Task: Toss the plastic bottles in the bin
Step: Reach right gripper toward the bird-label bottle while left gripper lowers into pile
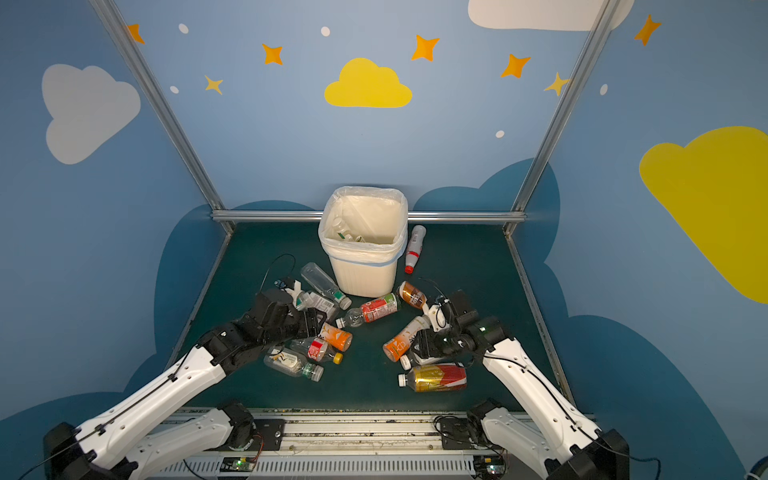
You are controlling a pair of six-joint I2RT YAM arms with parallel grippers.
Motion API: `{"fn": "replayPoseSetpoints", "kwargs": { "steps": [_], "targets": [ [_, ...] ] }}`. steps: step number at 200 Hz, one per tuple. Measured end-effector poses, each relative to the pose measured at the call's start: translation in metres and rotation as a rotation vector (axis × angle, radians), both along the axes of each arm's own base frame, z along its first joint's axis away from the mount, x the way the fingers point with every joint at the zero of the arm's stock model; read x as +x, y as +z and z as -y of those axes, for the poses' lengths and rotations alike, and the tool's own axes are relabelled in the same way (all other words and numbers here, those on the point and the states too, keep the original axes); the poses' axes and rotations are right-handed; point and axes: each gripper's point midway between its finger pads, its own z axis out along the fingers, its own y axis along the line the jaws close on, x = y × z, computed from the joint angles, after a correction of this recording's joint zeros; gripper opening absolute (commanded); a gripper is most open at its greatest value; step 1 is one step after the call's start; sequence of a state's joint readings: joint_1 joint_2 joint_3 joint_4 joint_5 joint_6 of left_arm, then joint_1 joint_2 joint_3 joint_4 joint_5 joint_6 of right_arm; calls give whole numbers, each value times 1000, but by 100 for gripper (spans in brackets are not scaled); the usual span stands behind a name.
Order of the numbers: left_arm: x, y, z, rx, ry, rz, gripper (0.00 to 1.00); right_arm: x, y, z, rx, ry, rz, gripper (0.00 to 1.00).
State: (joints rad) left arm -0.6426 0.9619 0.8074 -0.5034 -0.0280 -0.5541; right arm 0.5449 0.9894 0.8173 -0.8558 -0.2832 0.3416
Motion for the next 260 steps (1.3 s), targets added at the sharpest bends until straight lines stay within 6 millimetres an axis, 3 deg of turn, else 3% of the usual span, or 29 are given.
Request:
{"fn": "replayPoseSetpoints", "kwargs": {
  "steps": [41,70,108,143,163,214,260],
  "targets": [
    [0,1,-3,5,10,6,76,8,2,-42,20,98,27,64],
    [-4,16,-10,-26,33,51,75,1,7,-100,32,297,70,64],
    [-15,60,-31,-92,92,189,74,-2,11,-173,45,527,125,59],
    [-30,116,-64,-136,185,333,74,-6,-3,-220,31,653,120,61],
    [-41,137,-81,-161,222,391,74,-8,-9,-247,26,701,117,61],
    [-51,149,-95,-147,246,404,74,-4,-26,-293,-1,760,99,63],
    [-49,145,-92,-132,238,389,74,3,-44,-297,-66,758,78,63]
  ]
}}
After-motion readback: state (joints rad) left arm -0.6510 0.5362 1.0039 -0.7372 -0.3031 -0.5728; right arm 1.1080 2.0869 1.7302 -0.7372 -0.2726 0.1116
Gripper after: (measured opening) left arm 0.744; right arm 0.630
